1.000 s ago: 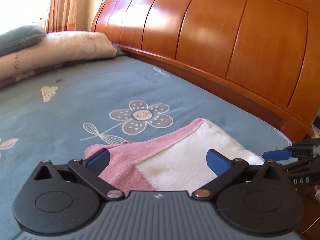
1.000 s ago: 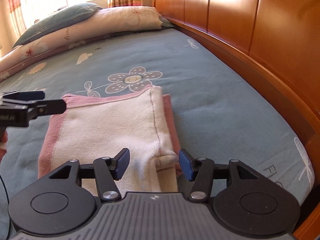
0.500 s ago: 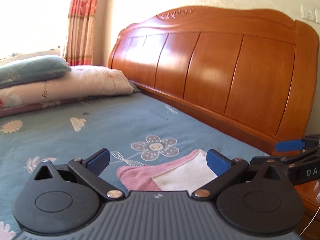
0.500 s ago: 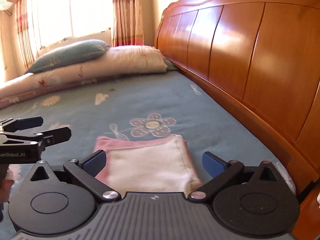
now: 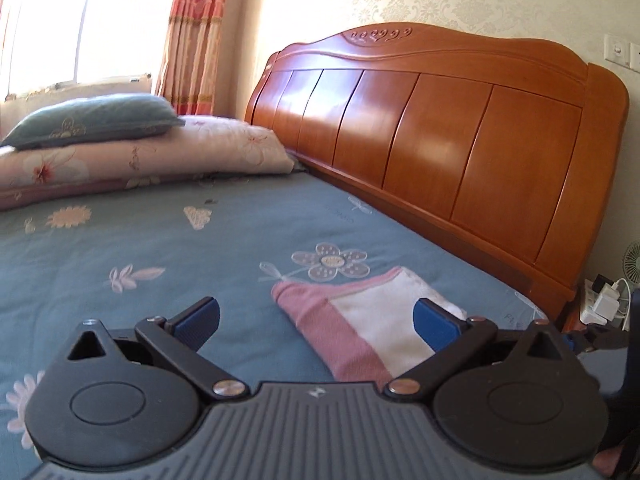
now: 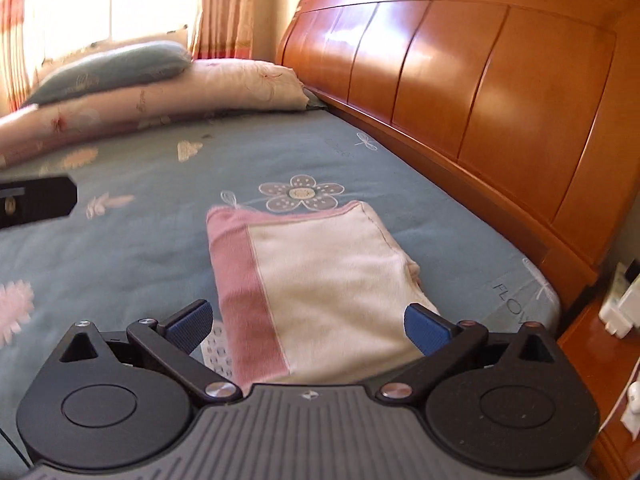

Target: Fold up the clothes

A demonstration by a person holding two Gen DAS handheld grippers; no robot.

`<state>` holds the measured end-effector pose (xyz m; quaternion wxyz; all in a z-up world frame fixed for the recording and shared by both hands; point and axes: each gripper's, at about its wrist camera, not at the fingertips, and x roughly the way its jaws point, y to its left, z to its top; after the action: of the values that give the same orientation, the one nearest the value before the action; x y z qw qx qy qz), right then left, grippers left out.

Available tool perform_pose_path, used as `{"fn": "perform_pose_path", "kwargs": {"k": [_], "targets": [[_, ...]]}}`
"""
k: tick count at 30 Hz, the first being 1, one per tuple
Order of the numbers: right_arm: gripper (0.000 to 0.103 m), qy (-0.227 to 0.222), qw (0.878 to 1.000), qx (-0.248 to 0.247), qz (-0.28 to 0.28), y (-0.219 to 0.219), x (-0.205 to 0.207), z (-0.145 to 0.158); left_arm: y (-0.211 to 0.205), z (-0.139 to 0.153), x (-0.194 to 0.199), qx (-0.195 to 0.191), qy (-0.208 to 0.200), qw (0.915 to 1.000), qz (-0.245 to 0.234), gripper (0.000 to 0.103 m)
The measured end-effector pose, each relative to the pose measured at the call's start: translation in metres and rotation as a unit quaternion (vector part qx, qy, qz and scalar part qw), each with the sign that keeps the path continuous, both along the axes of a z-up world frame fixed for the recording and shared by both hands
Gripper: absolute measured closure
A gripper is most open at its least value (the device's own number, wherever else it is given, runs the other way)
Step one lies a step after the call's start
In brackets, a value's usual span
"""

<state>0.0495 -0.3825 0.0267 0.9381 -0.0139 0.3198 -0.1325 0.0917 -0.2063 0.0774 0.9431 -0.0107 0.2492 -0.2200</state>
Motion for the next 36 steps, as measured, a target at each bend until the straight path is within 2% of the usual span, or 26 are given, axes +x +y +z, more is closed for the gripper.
{"fn": "perform_pose_path", "kwargs": {"k": [2,5,10,15,25,36], "targets": [[0.000,0.006,1.000,-0.013,0.001,0.009,-0.007,-0.007,0.006,-0.007,-0.004,0.004,0.016,0.9998,0.012,0.001],[0.000,0.024,1.000,0.016,0.011,0.013,-0.012,-0.018,0.015,-0.018,-0.006,0.012,0.041,0.9986,0.031,0.001],[0.000,0.042,0.999,0.026,0.016,0.026,-0.021,-0.030,0.024,-0.035,-0.013,0.036,0.080,0.9952,0.043,0.001],[0.000,0.039,0.998,0.048,0.020,0.029,-0.026,-0.028,0.024,-0.047,-0.023,0.058,0.108,0.9915,0.044,0.001],[0.000,0.047,0.996,0.080,0.006,0.017,-0.030,-0.030,0.015,-0.057,-0.033,0.087,0.123,0.9878,0.037,0.001],[0.000,0.047,0.994,0.095,0.007,0.012,-0.031,-0.030,0.008,-0.060,-0.038,0.100,0.127,0.9865,0.029,0.001]]}}
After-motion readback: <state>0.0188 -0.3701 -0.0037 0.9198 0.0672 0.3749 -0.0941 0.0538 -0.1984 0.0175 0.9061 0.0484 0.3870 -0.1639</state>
